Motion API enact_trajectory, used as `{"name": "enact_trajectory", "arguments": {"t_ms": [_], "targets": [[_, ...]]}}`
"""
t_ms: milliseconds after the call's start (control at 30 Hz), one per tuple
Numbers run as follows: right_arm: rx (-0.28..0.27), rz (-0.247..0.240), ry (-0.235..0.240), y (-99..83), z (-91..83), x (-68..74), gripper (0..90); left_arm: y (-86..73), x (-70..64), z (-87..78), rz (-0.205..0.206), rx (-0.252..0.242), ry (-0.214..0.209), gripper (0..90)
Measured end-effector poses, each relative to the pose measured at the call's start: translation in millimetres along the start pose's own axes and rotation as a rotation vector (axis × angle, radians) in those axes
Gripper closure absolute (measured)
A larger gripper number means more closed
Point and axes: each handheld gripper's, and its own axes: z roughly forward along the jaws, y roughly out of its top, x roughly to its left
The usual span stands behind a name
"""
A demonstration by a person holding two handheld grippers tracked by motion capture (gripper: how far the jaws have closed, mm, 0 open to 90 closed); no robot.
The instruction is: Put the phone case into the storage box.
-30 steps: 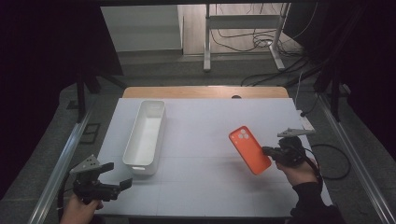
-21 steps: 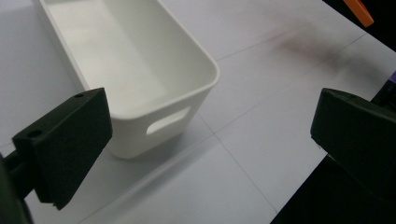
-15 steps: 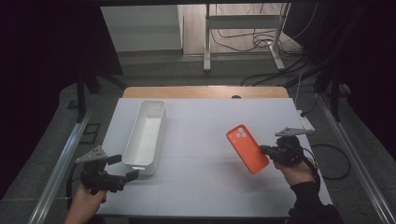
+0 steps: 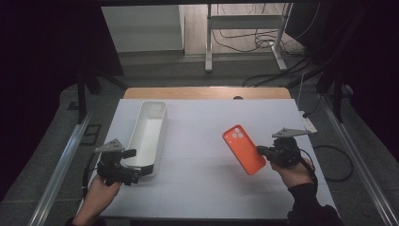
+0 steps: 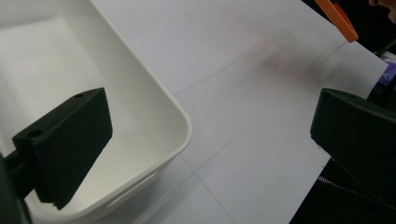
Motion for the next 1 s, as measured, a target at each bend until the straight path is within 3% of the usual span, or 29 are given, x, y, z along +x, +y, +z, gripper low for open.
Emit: {"name": "enact_trajectory", "arguments": {"t_ms": [1000], "targets": [[-0.038, -0.061, 0.037, 14.1, 19.0, 38.0, 89.1, 35.5, -11.2, 50.1, 0.015, 0.04, -0.109, 0.1]]}}
